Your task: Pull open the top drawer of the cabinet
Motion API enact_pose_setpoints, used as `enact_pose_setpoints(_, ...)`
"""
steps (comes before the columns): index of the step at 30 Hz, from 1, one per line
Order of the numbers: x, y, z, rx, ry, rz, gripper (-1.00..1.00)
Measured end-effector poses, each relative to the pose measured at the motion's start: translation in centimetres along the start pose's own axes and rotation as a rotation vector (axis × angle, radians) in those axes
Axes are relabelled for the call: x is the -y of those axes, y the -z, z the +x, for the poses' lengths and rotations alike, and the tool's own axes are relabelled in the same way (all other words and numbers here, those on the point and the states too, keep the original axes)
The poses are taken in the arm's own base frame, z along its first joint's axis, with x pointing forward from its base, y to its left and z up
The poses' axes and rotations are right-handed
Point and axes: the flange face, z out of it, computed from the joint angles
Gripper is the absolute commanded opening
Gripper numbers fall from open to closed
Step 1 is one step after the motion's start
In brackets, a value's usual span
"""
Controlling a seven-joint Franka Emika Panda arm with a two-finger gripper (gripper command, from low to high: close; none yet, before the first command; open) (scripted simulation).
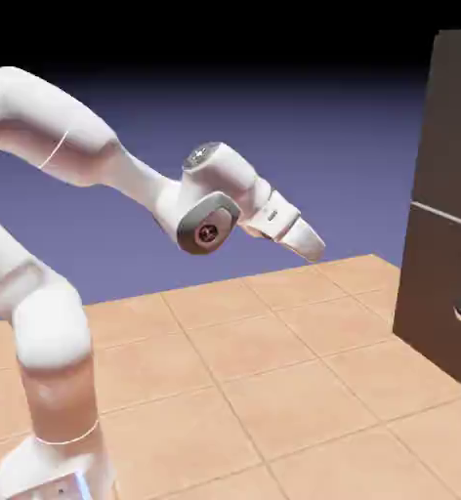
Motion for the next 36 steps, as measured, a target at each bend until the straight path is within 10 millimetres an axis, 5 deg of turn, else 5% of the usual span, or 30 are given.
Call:
enact_pose_setpoints(9,4.8,3.4,6.4,-0.028,-0.252,0.258,0.00)
enact_pose_setpoints(18,6.8,4.7,12.9,-0.013,-0.525,0.456,0.00)
enact_pose_setpoints(26,7.3,3.5,18.2,0.014,-0.768,0.575,0.00)
enact_pose_setpoints(36,7.2,-0.8,23.3,0.039,-1.049,0.661,0.00)
